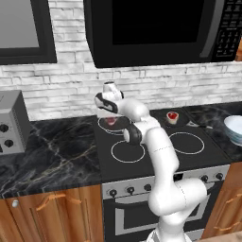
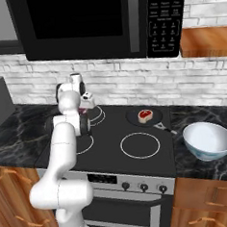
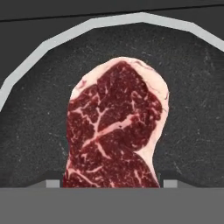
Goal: Place one of the steaks on the plate and the other in the bowl. Then place the bowl in the fridge.
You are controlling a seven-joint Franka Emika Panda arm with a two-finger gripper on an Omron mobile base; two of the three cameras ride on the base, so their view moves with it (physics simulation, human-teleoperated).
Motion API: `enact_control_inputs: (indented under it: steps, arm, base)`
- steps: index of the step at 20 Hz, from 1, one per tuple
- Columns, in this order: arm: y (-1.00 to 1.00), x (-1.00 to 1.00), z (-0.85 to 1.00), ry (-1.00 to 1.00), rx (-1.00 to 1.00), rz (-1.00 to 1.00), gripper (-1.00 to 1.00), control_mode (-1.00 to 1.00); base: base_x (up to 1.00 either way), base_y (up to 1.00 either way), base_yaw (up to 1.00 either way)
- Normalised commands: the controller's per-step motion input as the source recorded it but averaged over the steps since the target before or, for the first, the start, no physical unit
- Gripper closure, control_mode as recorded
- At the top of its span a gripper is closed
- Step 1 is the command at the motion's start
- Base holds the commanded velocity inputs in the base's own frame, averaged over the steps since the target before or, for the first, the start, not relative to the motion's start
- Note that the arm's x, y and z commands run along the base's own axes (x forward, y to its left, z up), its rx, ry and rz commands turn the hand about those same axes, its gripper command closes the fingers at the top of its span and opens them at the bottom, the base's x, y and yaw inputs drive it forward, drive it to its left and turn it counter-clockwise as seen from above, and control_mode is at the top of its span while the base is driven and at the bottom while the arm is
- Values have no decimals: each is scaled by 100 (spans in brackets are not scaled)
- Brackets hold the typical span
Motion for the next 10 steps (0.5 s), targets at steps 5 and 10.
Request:
enact_control_inputs:
  steps: [5,10]
  arm:
    - [-31,-61,17,-12,8,0,100,-100]
    - [-18,-100,-23,-23,2,1,100,-100]
  base:
    - [0,0,0]
    - [0,0,0]
